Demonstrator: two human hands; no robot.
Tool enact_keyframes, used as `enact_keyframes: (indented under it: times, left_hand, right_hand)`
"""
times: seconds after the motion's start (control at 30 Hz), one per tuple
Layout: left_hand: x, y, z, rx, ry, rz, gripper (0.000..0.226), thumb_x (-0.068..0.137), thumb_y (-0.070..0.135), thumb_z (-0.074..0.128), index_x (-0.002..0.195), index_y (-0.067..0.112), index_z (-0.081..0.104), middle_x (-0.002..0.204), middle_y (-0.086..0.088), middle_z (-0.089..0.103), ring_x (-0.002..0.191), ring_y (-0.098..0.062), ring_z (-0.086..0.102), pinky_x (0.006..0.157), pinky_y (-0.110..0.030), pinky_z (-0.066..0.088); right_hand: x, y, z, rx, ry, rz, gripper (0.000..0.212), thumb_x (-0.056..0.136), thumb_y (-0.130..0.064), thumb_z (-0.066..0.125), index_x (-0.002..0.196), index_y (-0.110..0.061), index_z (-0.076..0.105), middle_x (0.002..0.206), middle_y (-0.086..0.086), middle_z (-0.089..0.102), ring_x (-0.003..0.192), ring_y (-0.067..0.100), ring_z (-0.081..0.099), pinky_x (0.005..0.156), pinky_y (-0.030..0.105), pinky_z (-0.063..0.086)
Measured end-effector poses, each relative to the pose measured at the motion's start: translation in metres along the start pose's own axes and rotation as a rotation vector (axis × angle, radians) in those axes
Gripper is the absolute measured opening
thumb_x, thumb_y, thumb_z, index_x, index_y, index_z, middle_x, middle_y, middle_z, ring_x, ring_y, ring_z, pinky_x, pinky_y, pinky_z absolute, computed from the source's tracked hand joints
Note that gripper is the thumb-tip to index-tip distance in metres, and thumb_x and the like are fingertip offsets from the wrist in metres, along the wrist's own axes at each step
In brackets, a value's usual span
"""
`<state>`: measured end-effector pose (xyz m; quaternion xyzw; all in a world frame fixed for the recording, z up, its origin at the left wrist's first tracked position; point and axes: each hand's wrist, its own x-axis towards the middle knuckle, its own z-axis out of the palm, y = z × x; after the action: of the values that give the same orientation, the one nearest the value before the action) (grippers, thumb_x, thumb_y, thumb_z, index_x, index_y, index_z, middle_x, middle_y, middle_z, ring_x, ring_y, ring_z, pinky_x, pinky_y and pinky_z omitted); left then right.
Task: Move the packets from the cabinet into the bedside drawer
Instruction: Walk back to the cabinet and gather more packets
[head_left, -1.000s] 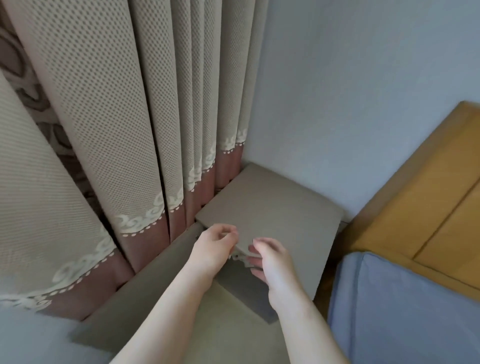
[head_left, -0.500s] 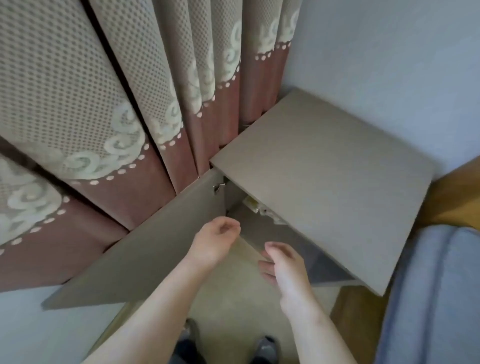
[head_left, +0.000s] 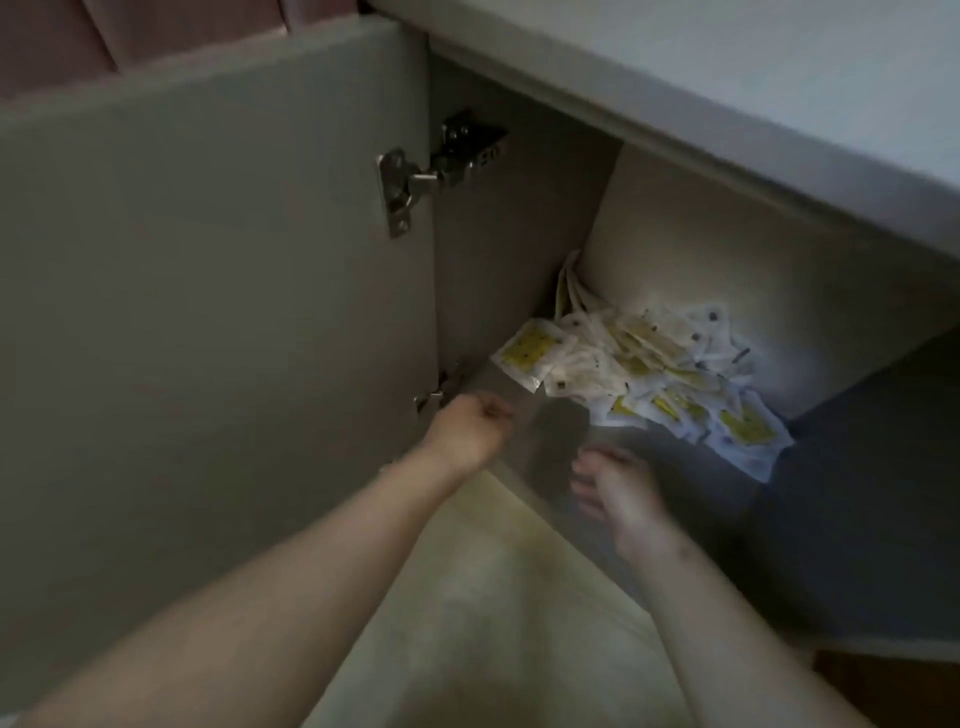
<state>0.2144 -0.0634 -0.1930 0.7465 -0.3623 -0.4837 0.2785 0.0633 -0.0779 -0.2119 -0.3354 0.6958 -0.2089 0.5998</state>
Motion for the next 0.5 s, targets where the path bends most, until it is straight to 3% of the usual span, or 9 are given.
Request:
enact_keyframes:
  times: [0.1, 0.23, 0.37, 0.43, 0.5]
  left_hand:
    - [0.053, -0.023, 0.021, 0.023, 0.0, 0.07, 0.014, 0.091, 0.012, 0.051, 0.091, 0.02, 0.061, 0.111, -0.017, 0.067, 0.099, -0.027, 0.064, 0.07, -0.026, 0.043]
    - [0.102, -0.058, 0.059, 0.137, -0.032, 0.117, 0.016, 0.091, 0.013, 0.051, 0.094, 0.019, 0.066, 0.108, -0.017, 0.068, 0.106, -0.031, 0.063, 0.086, -0.032, 0.048]
    - [0.123, -0.088, 0.088, 0.31, -0.061, 0.152, 0.029, 0.091, 0.011, 0.046, 0.107, 0.022, 0.067, 0.12, -0.002, 0.065, 0.115, -0.02, 0.057, 0.092, -0.022, 0.041]
    - [0.135, -0.089, 0.098, 0.328, -0.111, 0.203, 0.026, 0.092, 0.009, 0.047, 0.106, 0.016, 0.068, 0.121, -0.003, 0.064, 0.116, -0.019, 0.057, 0.09, -0.017, 0.04]
    - [0.156, -0.083, 0.106, 0.334, -0.189, 0.277, 0.028, 0.092, 0.008, 0.052, 0.118, 0.008, 0.063, 0.132, -0.009, 0.055, 0.124, -0.023, 0.05, 0.089, -0.012, 0.037]
  right_hand:
    - [0.058, 0.015, 0.014, 0.002, -0.015, -0.079, 0.015, 0.094, -0.006, 0.047, 0.105, -0.013, 0.055, 0.094, 0.011, 0.057, 0.065, 0.015, 0.048, 0.061, 0.025, 0.04]
    - [0.116, 0.052, 0.013, -0.083, 0.013, -0.144, 0.012, 0.094, -0.005, 0.048, 0.09, -0.015, 0.055, 0.074, 0.004, 0.051, 0.06, 0.013, 0.043, 0.055, 0.022, 0.033]
    - [0.147, 0.086, 0.004, -0.434, -0.001, -0.304, 0.012, 0.089, 0.002, 0.053, 0.088, -0.007, 0.062, 0.08, 0.008, 0.057, 0.072, 0.019, 0.051, 0.055, 0.011, 0.038]
    - [0.166, 0.087, -0.002, -0.608, 0.017, -0.355, 0.017, 0.088, -0.003, 0.055, 0.08, -0.018, 0.058, 0.089, 0.011, 0.064, 0.085, 0.025, 0.059, 0.072, 0.022, 0.046]
    - [0.19, 0.081, -0.008, -0.7, 0.125, -0.427, 0.01, 0.088, -0.01, 0.055, 0.092, -0.015, 0.063, 0.103, 0.013, 0.067, 0.099, 0.03, 0.061, 0.085, 0.03, 0.045]
